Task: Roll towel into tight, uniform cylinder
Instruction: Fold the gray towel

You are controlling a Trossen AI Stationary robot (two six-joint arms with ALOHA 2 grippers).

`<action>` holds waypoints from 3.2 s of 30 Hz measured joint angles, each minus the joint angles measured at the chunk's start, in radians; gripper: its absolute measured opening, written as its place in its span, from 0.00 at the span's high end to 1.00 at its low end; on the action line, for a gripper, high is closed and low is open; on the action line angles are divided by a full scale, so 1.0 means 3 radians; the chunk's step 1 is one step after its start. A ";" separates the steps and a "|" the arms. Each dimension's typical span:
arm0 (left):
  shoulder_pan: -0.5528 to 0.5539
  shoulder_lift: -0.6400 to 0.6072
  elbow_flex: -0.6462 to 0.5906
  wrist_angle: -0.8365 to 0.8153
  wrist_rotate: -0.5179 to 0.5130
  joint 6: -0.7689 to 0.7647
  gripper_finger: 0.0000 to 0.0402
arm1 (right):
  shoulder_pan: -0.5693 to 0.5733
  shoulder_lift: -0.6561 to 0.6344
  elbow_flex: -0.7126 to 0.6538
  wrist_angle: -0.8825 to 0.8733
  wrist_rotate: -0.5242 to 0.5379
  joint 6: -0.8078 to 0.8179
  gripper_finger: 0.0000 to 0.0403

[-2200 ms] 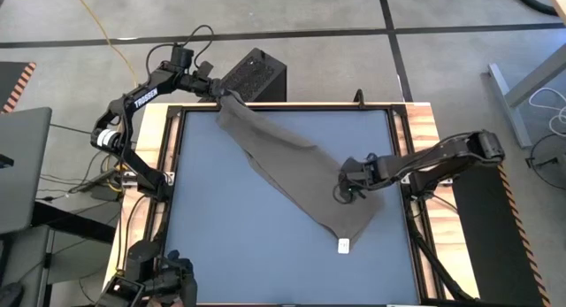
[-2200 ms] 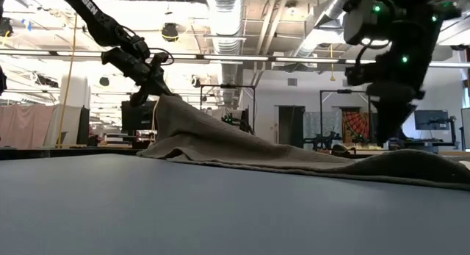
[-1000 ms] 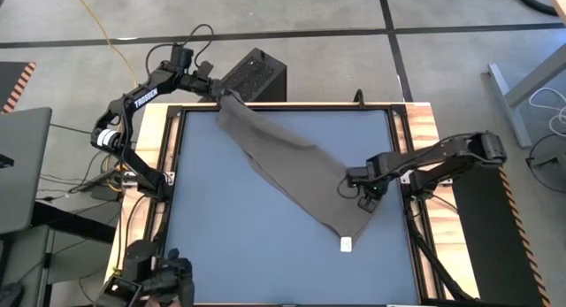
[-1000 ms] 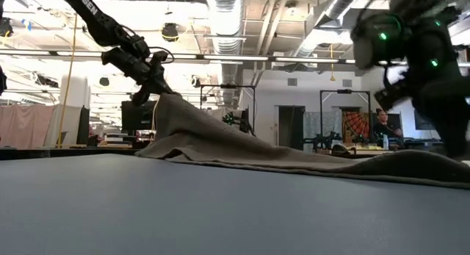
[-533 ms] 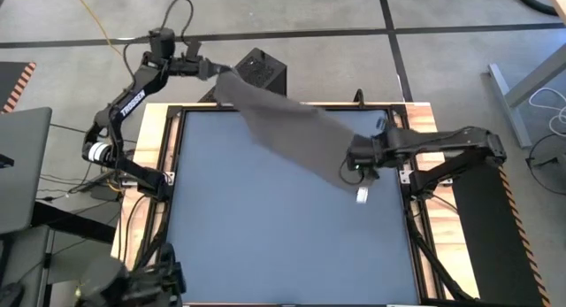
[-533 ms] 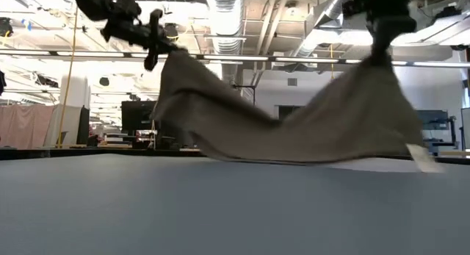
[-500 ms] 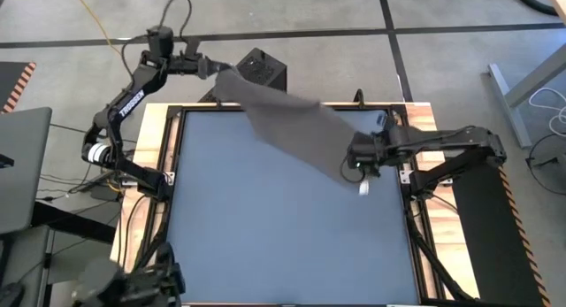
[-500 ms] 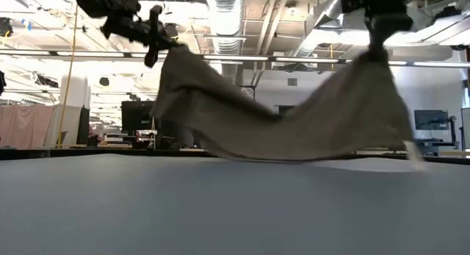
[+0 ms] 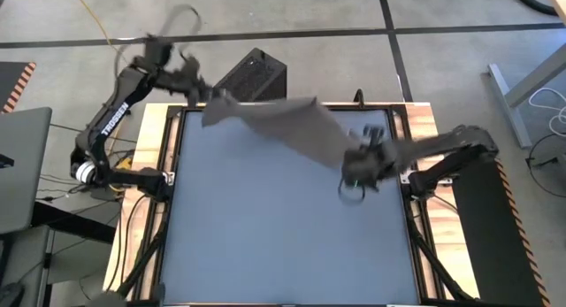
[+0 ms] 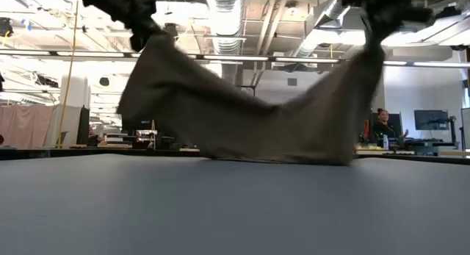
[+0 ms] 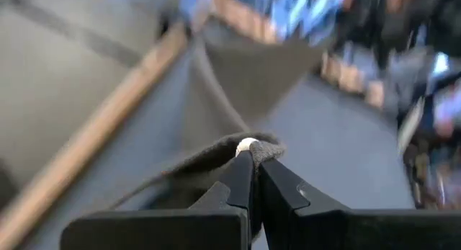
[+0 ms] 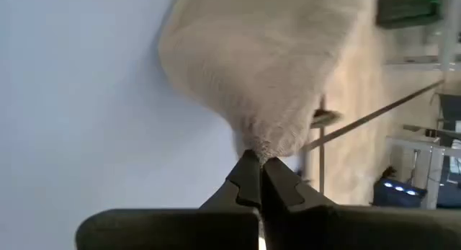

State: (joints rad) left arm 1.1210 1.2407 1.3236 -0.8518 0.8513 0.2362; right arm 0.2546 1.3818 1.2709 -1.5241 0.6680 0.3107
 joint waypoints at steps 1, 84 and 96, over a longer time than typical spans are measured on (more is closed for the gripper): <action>-0.0106 -0.0026 -0.0072 -0.0182 -0.0110 0.0094 1.00 | 0.0130 0.0112 -0.0131 0.0049 -0.0064 0.0163 0.97; -0.2801 0.1165 -0.1811 0.0658 -0.2472 -0.0149 1.00 | 0.0963 -0.0139 -0.2252 0.2626 -0.1542 0.2335 0.97; -0.2410 0.0914 -0.1691 0.0147 -0.3325 0.0082 1.00 | 0.1266 0.0448 -0.1425 0.2854 -0.2544 0.2384 0.96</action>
State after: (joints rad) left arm 0.3980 1.5148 0.8161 -0.8078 -0.1461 0.2608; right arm 0.6343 1.5161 0.8435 -0.6679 -0.0951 1.0261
